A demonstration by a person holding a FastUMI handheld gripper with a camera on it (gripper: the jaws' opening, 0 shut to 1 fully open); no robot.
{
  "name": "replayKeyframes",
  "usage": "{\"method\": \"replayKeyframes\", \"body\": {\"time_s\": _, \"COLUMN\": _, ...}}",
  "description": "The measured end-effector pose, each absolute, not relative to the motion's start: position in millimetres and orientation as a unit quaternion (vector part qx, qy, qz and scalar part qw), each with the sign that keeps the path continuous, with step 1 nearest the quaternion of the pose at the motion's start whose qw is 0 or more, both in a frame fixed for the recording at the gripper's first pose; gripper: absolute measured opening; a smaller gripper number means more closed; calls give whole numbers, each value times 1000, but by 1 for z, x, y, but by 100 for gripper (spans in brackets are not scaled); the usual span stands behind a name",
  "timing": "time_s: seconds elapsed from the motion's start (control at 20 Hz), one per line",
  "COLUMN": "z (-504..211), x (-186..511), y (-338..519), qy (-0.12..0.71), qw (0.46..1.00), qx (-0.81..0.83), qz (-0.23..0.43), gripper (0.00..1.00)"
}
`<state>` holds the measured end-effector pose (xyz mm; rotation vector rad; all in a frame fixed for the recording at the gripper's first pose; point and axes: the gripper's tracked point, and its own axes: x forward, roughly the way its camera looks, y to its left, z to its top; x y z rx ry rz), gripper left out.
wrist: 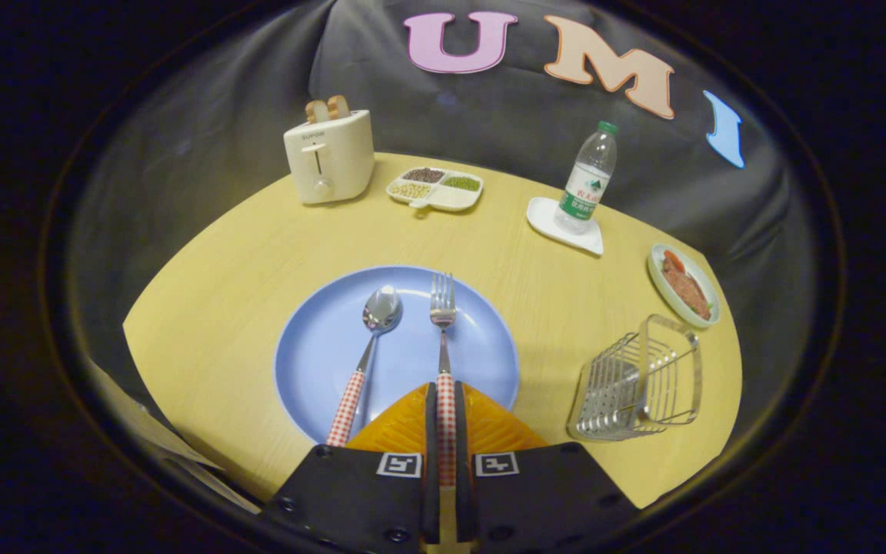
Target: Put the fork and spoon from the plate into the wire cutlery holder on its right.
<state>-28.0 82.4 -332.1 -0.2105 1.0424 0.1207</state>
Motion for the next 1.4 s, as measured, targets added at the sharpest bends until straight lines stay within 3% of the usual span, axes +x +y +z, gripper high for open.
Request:
{"method": "replayKeyframes", "body": {"time_s": 0.4, "z": -264, "x": 1, "y": 49, "qy": 481, "qw": 868, "qx": -105, "qz": 67, "gripper": 11}}
{"method": "replayKeyframes", "body": {"time_s": 0.75, "z": -227, "x": 3, "y": -8, "qy": 514, "qw": 843, "qx": -149, "qz": 64, "gripper": 11}}
{"method": "replayKeyframes", "body": {"time_s": 1.4, "z": -223, "x": -61, "y": -70, "qy": 647, "qw": 754, "qx": -104, "qz": 42, "gripper": 11}}
